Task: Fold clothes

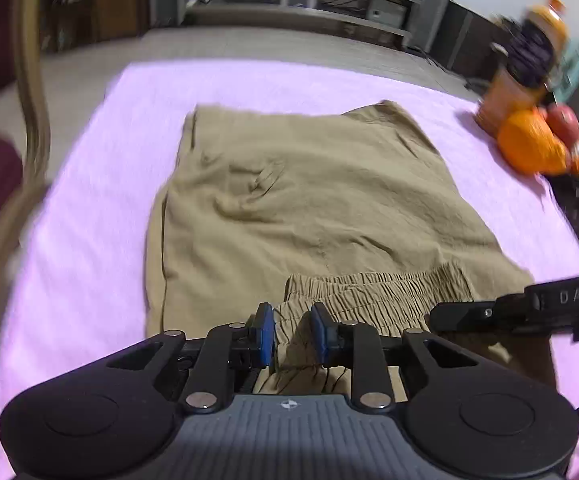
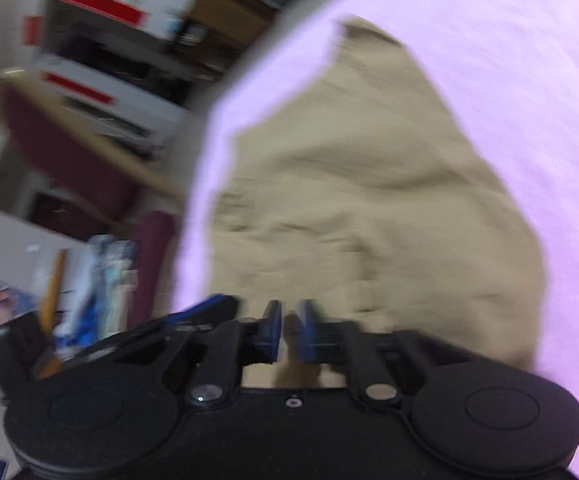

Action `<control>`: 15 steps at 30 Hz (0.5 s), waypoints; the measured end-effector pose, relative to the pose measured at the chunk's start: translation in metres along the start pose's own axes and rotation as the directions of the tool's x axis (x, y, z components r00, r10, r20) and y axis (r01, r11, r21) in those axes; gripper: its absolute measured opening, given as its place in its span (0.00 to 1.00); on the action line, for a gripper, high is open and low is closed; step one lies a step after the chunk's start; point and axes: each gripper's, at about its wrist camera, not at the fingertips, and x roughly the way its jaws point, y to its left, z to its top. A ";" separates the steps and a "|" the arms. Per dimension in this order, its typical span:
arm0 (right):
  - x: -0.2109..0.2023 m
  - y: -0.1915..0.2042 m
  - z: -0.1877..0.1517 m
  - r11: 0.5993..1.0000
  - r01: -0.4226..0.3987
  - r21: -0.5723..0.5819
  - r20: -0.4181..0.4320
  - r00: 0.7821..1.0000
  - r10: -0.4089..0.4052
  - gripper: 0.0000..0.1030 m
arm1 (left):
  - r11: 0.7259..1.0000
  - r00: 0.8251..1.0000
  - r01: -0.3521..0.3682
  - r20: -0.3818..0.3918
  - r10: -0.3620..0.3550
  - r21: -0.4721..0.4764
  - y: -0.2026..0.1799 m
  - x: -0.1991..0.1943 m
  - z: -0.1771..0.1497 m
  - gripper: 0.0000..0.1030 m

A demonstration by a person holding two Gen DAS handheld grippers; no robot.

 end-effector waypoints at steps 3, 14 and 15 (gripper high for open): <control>0.001 -0.006 -0.002 0.999 -0.010 0.036 0.016 1.000 0.009 0.00 | 0.998 1.000 0.010 -0.012 -0.011 -0.061 0.009 0.001 -0.001 0.36; -0.058 0.058 0.018 0.949 0.207 -0.236 0.305 0.944 -0.130 0.46 | 0.986 0.988 0.007 0.151 -0.032 0.164 -0.046 -0.038 0.014 0.27; -0.058 0.056 0.028 0.949 0.214 -0.233 0.316 0.939 -0.134 0.47 | 0.983 0.990 0.000 0.139 -0.026 0.184 -0.052 -0.031 0.016 0.27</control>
